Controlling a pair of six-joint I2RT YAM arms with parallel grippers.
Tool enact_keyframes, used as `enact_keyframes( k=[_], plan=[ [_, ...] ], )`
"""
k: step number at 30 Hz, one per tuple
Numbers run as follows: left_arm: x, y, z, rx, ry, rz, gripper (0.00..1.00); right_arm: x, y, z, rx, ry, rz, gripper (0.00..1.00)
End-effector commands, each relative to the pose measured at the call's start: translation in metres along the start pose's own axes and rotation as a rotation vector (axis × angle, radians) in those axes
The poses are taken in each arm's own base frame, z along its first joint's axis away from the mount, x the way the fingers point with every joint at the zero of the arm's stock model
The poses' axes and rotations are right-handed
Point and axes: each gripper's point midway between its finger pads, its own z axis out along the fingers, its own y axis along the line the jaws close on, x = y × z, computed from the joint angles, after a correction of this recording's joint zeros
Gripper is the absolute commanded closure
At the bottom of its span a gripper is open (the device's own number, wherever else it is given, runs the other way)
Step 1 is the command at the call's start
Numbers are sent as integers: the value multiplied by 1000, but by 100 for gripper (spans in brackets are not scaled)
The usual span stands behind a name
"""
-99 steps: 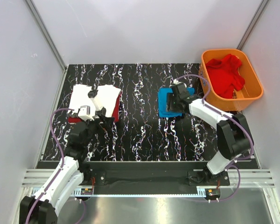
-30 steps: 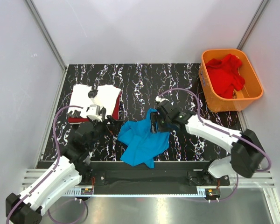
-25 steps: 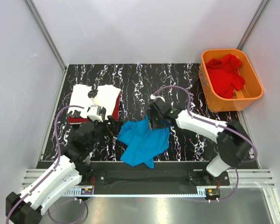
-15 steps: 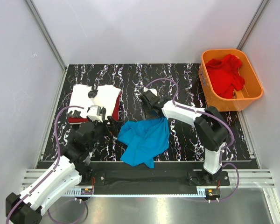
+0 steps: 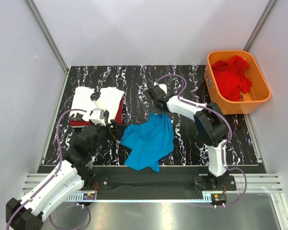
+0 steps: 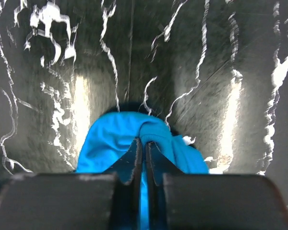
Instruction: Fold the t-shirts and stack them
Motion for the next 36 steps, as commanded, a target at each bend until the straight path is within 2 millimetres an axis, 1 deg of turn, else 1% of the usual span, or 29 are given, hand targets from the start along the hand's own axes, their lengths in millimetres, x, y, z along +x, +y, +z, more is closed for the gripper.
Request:
enact_keyframes(
  k=[1,2,4,5,7,8,9,10,11,12,13,14,15,16,17,18,19,21,23,25,27,28,30,31,32,33,34,36],
  plan=[
    [-12,-6,2,20,-38,17,1,-41,-3,-16,16,-104,27,100],
    [-11,-8,3,27,-30,18,1,-51,-2,-31,-4,-130,29,100],
    [-14,-12,5,43,-32,16,1,-63,-2,-54,-34,-162,36,100],
    [-13,-15,7,54,-17,17,1,-79,2,-85,-94,-212,41,100],
    [-16,-19,10,67,-19,14,1,-96,6,-124,-172,-262,49,100],
    [-21,-24,11,80,-23,10,1,-109,13,-163,-271,-307,49,100],
    [-20,-24,13,78,-8,10,1,-114,17,-184,-328,-325,46,100],
    [-22,-27,14,85,-8,8,1,-123,20,-212,-380,-352,45,100],
    [-35,-35,14,106,-38,6,1,-129,22,-248,-458,-390,44,100],
    [-37,-37,15,110,-39,7,1,-129,18,-265,-476,-389,43,100],
    [-41,-40,15,118,-42,9,1,-138,15,-290,-507,-428,52,100],
    [-43,-43,15,126,-45,10,1,-141,11,-313,-540,-457,55,100],
    [-48,-47,16,138,-53,13,1,-143,3,-324,-552,-465,66,100],
    [-49,-50,17,146,-51,15,1,-141,0,-341,-599,-475,64,100],
    [-49,-52,17,151,-51,11,1,-141,-5,-346,-612,-476,80,100],
    [-48,-58,18,180,-46,12,1,-142,-12,-345,-612,-474,91,100],
    [-41,-61,21,187,-24,13,2,-140,-14,-348,-626,-471,92,100],
    [-37,-66,25,198,-15,7,2,-137,-19,-345,-609,-457,93,100],
    [-29,-73,28,212,6,8,2,-134,-19,-344,-620,-447,93,100],
    [-29,-81,29,220,-2,17,2,-131,-19,-340,-625,-434,95,100],
    [-25,-81,36,199,10,30,2,-131,-19,-340,-626,-431,101,100],
    [-21,-84,39,203,25,39,2,-130,-19,-339,-626,-425,102,100],
    [-10,-84,49,185,61,63,2,-130,-19,-341,-632,-426,102,100],
    [-7,-88,51,190,69,71,2,-131,-20,-341,-628,-427,104,100],
    [-3,-88,54,184,77,83,2,-131,-20,-342,-628,-425,106,100],
    [5,-87,61,175,95,93,2,-132,-21,-344,-627,-426,106,100],
    [10,-90,63,184,103,102,2,-133,-22,-345,-626,-428,107,100],
    [16,-89,74,162,114,118,1,-134,-23,-347,-626,-427,106,100]
  ],
)
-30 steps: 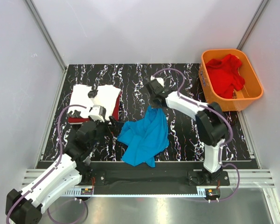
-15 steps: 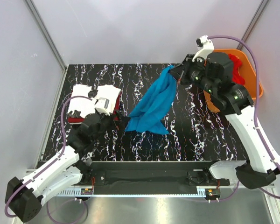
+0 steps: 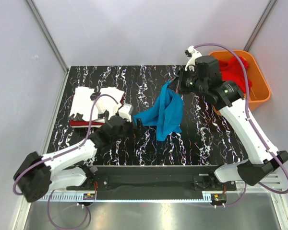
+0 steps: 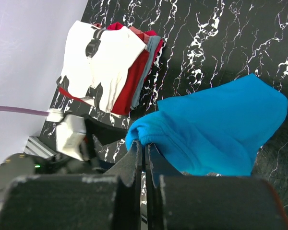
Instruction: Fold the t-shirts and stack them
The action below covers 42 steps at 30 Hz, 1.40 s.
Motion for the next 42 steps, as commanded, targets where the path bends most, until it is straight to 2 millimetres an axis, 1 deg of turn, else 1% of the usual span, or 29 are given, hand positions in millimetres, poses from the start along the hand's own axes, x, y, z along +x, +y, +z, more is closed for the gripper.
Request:
enact_keyframes(
  k=[1,2,3,4,6,7,9,10,11,13,14,17,18,20,22,24,25,26,28,29,30,31,32,33,34,38,40,41,42],
  plan=[
    [-31,-11,16,-2,-96,31,1,-24,18,-22,-65,-71,-11,100],
    [-35,-8,21,-27,-100,39,1,-24,18,-23,-65,-71,-11,100],
    [-46,-10,25,-39,-117,41,1,-25,18,-25,-64,-72,-8,100],
    [-43,-1,36,-96,-100,44,1,-26,20,-28,-69,-79,-8,100],
    [-44,3,48,-136,-76,64,1,-27,21,-31,-73,-83,-8,100],
    [-52,2,60,-156,-75,69,4,-29,22,-35,-72,-91,-6,100],
    [-55,2,73,-175,-60,88,11,-31,22,-41,-66,-98,-6,100],
    [-69,-2,77,-178,-84,87,14,-33,22,-46,-66,-112,-7,100],
    [-66,4,86,-217,-70,98,16,-35,23,-49,-66,-119,-6,100],
    [-72,5,95,-233,-66,110,20,-39,22,-64,-46,-147,11,100],
    [-82,0,102,-224,-72,120,30,-42,24,-70,-46,-162,12,100],
    [-93,-18,110,-145,-76,143,56,-50,25,-90,-38,-215,17,100],
    [-94,-23,111,-122,-76,151,75,-52,25,-95,-31,-226,11,100],
    [-89,-24,108,-105,-61,163,100,-55,15,-101,24,-252,15,100],
    [-101,-19,89,-142,-108,147,100,-57,-1,-107,112,-285,27,100],
    [-98,-5,68,-217,-88,135,100,-53,-15,-106,172,-296,33,100],
    [-115,-5,47,-236,-124,123,100,-52,-22,-110,205,-316,37,100],
    [-106,8,31,-310,-68,136,100,-49,-25,-109,214,-313,36,100],
    [-135,-1,-7,-330,-115,127,100,-40,-27,-103,206,-293,41,100],
    [-127,2,-25,-356,-61,150,100,-38,-26,-103,195,-293,44,100],
    [-130,-8,-41,-352,-58,155,100,-34,-27,-102,195,-285,47,100],
    [-156,-15,-72,-368,-131,118,100,-34,-26,-108,188,-296,53,100],
    [-150,-14,-93,-394,-91,138,100,-32,-26,-111,188,-295,52,100],
    [-151,-23,-107,-372,-95,141,100,-31,-27,-115,192,-300,52,100],
    [-160,-28,-132,-339,-106,111,100,-32,-27,-123,196,-316,53,100],
    [-170,-44,-165,-255,-63,85,100,-32,-32,-141,225,-341,55,100],
    [-173,-55,-169,-194,-47,111,100,-33,-34,-144,243,-349,55,100],
    [-182,-60,-172,-175,-64,114,100,-33,-36,-146,254,-349,56,100],
    [-183,-60,-167,-186,-55,120,97,-36,-35,-148,253,-356,54,100]
  ],
)
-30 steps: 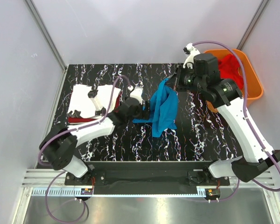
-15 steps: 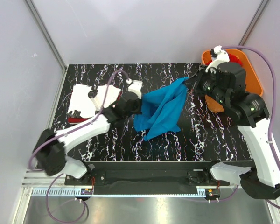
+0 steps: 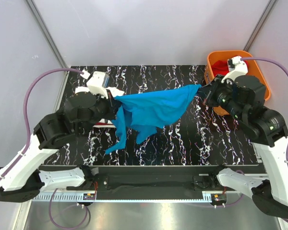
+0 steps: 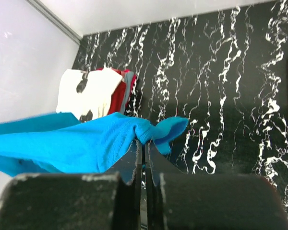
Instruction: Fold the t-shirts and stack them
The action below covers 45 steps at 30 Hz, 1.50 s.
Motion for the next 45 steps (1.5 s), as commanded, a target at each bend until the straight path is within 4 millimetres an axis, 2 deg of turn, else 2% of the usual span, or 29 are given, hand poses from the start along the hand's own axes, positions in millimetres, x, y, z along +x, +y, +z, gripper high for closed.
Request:
enact_keyframes(
  k=[1,2,3,4,5,6,8,9,10,12,13,15,16,17,19,20,21,25,26,27,28,30,31,33,34,38,40,44,45],
  plan=[
    [16,6,5,-20,118,79,97,-23,-17,-6,108,-85,-9,100],
    [16,2,12,4,132,80,98,-24,-20,-3,126,-84,-15,100],
    [19,13,33,-26,176,62,100,-25,-26,6,170,-82,-22,100],
    [31,-2,41,89,249,42,100,-25,-31,12,206,-76,-37,100],
    [32,-4,55,122,261,23,100,-26,-37,16,244,-71,-46,100],
    [54,3,80,121,340,5,100,-27,-45,22,295,-75,-55,100],
    [70,-1,106,152,393,0,100,-15,-57,49,346,-14,-79,100],
    [79,1,119,145,418,4,100,-15,-72,60,385,1,-69,100],
    [100,8,144,112,477,8,100,-2,-76,85,372,65,-64,100],
    [101,14,177,100,466,-13,98,-2,-92,116,369,78,-23,100],
    [93,11,195,110,439,-22,96,2,-113,138,400,113,20,100],
    [107,19,225,66,490,-26,76,-7,-126,155,417,94,60,100],
    [102,27,233,13,476,-9,63,-8,-138,162,436,95,91,84],
    [97,28,237,-4,467,-2,44,-12,-140,166,434,76,100,63],
    [92,29,235,-9,432,7,24,-19,-141,161,435,39,105,24],
    [108,35,231,-18,453,6,17,-15,-141,162,428,39,102,24],
    [106,35,224,-16,440,2,11,-12,-141,160,423,43,100,24],
    [148,62,219,-125,512,-43,12,10,-134,149,352,71,107,28],
    [157,68,220,-143,528,-57,13,28,-139,153,345,96,113,31],
    [181,77,222,-169,574,-66,14,31,-133,147,315,90,118,33],
    [187,83,226,-192,577,-81,15,49,-138,150,308,112,122,35],
    [197,92,235,-227,602,-80,16,56,-137,144,286,101,132,38],
    [214,103,241,-272,649,-65,17,62,-139,144,285,106,133,39],
    [211,109,255,-296,653,-65,18,82,-138,146,253,148,148,41],
    [225,114,262,-313,697,-58,20,87,-137,148,240,156,152,42],
    [224,137,278,-377,708,-85,21,122,-146,153,232,223,170,42],
    [223,150,280,-402,708,-106,21,138,-153,156,245,257,174,38],
    [234,206,266,-500,732,-188,21,165,-167,162,276,307,186,36],
    [234,213,265,-496,724,-210,21,171,-170,165,284,314,193,37]
  ],
)
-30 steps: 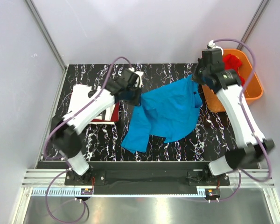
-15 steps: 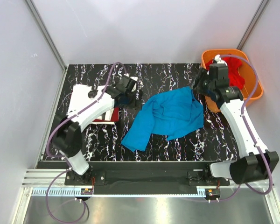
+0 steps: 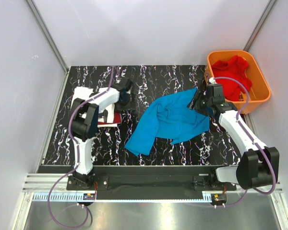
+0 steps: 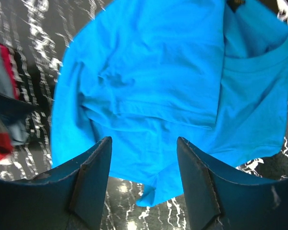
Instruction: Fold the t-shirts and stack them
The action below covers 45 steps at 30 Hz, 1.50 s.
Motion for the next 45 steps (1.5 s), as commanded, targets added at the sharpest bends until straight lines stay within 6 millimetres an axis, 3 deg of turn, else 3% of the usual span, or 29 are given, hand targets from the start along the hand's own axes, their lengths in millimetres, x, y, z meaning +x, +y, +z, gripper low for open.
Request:
enact_keyframes(
  k=[1,7,9,11,16,19,21,22,23,26,27,29,33,36,45],
  plan=[
    [-17,56,0,-54,-32,-125,21,5,2,14,-26,-8,10,36],
    [-19,109,8,-141,-43,-240,21,15,-28,34,103,-17,32,37],
    [-24,134,2,-183,-71,-303,21,17,-34,38,126,-20,34,37],
    [-28,142,-4,-183,-97,-335,21,20,-40,43,147,-24,42,36],
    [-39,91,-36,-42,-214,-266,17,26,-47,53,180,-8,55,35],
    [-27,54,-49,19,-245,-199,16,30,-56,61,214,-14,73,40],
    [-25,45,-68,37,-290,-182,16,33,-63,65,240,-19,78,44],
    [-12,41,-66,37,-278,-163,16,35,-65,67,248,-17,80,46],
    [-13,38,-81,53,-314,-159,15,37,-70,69,270,-18,86,47],
    [3,35,-90,69,-344,-143,12,44,-75,78,286,-4,97,49],
    [-1,33,-104,98,-391,-144,10,46,-76,81,287,2,100,50],
    [4,35,-115,108,-428,-149,2,50,-78,87,292,16,106,51],
    [14,56,-138,81,-535,-239,1,59,-80,95,285,38,116,52],
    [23,59,-137,106,-572,-272,1,65,-84,96,304,55,117,51],
    [32,42,-147,265,-668,-213,1,69,-86,86,286,32,121,55]
  ],
)
